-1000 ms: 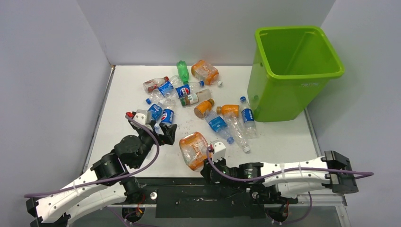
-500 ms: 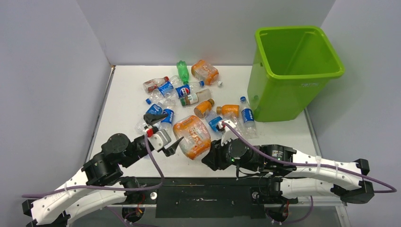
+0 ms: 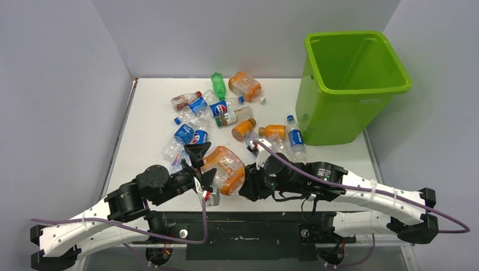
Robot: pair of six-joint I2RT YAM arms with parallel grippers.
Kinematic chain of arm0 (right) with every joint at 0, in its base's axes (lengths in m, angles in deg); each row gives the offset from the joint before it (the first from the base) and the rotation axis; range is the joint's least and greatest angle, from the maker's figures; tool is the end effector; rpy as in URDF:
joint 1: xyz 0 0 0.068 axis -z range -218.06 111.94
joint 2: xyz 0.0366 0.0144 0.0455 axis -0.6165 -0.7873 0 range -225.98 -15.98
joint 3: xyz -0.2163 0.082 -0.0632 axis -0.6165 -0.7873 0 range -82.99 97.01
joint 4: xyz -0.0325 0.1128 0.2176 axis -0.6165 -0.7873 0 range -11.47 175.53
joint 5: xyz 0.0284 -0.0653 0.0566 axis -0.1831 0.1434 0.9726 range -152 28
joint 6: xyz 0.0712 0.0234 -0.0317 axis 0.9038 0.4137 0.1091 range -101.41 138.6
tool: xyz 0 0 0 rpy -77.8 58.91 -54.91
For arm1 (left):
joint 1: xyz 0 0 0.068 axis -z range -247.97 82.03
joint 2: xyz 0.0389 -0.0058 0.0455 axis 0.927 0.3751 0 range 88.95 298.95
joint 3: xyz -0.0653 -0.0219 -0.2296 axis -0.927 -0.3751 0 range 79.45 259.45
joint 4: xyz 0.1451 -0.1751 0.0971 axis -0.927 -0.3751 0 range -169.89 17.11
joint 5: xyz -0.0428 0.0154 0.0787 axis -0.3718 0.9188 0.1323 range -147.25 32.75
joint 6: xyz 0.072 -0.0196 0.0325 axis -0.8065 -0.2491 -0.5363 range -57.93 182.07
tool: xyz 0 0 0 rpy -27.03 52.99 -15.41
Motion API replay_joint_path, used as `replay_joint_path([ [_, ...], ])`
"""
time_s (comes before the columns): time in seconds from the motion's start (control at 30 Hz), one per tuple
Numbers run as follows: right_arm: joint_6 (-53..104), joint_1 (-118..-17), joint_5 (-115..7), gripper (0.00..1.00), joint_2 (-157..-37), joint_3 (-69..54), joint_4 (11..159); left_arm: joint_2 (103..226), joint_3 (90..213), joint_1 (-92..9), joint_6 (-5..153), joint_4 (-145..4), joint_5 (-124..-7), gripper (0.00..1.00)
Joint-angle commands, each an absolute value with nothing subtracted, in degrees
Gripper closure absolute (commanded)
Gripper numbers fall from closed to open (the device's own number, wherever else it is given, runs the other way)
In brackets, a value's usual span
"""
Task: Put the plastic bottles in the bin
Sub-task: Pick up the plastic bottle at the center of the board.
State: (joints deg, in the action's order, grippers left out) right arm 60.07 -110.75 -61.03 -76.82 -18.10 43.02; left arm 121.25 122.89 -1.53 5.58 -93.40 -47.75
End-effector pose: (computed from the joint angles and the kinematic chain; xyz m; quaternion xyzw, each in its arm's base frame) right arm 0.0721 0.2354 0.3003 -0.2458 0.8663 0.3692 0.2299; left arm 0.0833 -0.1616 0.3161 0.6420 0.4100 0.0070 0.6478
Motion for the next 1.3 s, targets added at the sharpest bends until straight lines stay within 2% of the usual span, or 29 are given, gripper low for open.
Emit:
replay_joint_path([
  [0.0,56.74,-109.36,-61.82,0.95,-77.03,-11.53,40.14,119.31,128.46,-1.17,-3.25,-97.98,-44.19,0.04],
  [0.2,53.6,-108.2,-68.11,0.95,-78.94,-5.06,32.76,118.88,131.42,-1.26,-7.49,-106.52,-38.73,0.04],
  [0.3,52.74,-107.58,-68.59,0.95,-79.76,-2.47,32.04,118.82,130.77,-1.18,-7.05,-106.25,-40.89,0.04],
  [0.77,53.26,-105.54,-55.96,0.95,-83.39,2.63,36.83,125.89,132.31,-0.47,-12.23,-101.79,-50.78,0.04],
  [0.87,53.4,-105.26,-54.96,0.95,-83.14,2.22,37.28,127.3,131.14,0.12,-12.46,-99.09,-50.39,0.0],
  [1.03,53.47,-104.95,-54.23,0.95,-82.32,2.12,37.54,128.58,128.11,0.36,-12.04,-95.77,-49.42,0.26],
  [1.07,53.4,-104.95,-54.14,0.95,-82.22,2.17,37.5,128.73,127.54,0.4,-11.88,-94.79,-48.86,0.34],
  [1.1,53.28,-104.94,-54.1,0.95,-82.11,2.26,37.5,128.68,126.9,0.48,-11.4,-93.57,-48.43,0.49],
  [1.13,53.19,-104.88,-54.05,0.95,-81.91,2.27,37.49,128.56,126.44,0.49,-10.69,-92.01,-48.31,0.57],
  [1.2,53.0,-104.92,-54.01,0.95,-81.41,2.36,37.96,128.06,125.52,0.65,-9.33,-88.27,-48.27,0.65],
  [1.23,52.68,-104.95,-53.79,0.85,-81.04,2.42,38.36,127.83,125.03,0.71,-7.86,-86.3,-48.12,0.65],
  [1.27,52.22,-104.95,-53.42,0.58,-80.66,2.63,38.76,127.65,124.87,0.76,-6.58,-84.8,-48.09,0.65],
])
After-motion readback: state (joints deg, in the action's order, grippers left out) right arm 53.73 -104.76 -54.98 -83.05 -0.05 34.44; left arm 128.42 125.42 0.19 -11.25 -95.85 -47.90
